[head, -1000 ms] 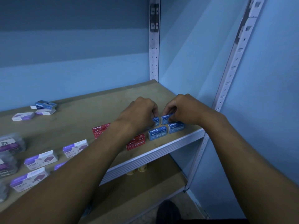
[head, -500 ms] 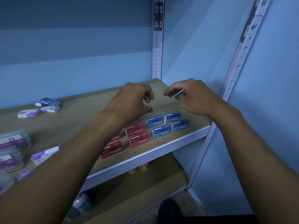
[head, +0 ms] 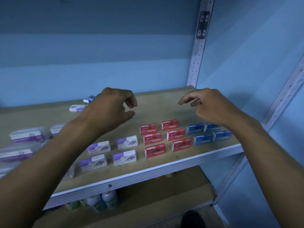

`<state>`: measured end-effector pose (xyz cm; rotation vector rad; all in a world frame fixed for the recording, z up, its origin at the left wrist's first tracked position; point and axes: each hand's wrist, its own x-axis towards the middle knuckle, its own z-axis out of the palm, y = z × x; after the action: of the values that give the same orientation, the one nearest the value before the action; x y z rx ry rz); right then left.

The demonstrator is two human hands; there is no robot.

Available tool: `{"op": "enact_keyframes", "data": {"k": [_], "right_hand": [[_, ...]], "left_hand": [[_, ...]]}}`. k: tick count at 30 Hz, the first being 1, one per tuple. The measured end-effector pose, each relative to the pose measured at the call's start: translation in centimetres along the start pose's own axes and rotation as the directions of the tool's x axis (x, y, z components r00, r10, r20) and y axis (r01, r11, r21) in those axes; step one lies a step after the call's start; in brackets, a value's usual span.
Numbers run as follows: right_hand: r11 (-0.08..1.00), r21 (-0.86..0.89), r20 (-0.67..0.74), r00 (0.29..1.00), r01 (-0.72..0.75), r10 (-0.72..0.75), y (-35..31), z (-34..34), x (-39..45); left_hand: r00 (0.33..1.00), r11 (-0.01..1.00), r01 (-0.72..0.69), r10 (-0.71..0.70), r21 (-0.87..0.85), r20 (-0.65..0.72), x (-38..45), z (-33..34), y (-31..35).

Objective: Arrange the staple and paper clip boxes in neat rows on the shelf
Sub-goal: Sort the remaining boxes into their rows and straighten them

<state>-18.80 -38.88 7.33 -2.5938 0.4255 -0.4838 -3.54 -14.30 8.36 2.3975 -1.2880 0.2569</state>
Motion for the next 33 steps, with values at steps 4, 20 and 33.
{"op": "enact_keyframes", "data": {"k": [4, 20, 33], "right_hand": [[0.998, -0.028, 0.015, 0.998, 0.063, -0.063, -3.1, 1.5, 2.6], [0.987, -0.058, 0.328, 0.937, 0.150, -0.123, -13.4, 14.0, 17.5], [0.993, -0.013, 0.271, 0.956, 0.119, -0.111, -14.3, 19.5, 21.0]], "left_hand": [[0.998, 0.998, 0.063, -0.063, 0.014, -0.003, -1.1, -2.4, -3.9], [0.957, 0.964, 0.252, -0.262, 0.087, 0.124, 3.1, -3.3, -17.3], [0.927, 0.928, 0.322, -0.350, 0.188, 0.139, 7.2, 1.0, -22.0]]}}
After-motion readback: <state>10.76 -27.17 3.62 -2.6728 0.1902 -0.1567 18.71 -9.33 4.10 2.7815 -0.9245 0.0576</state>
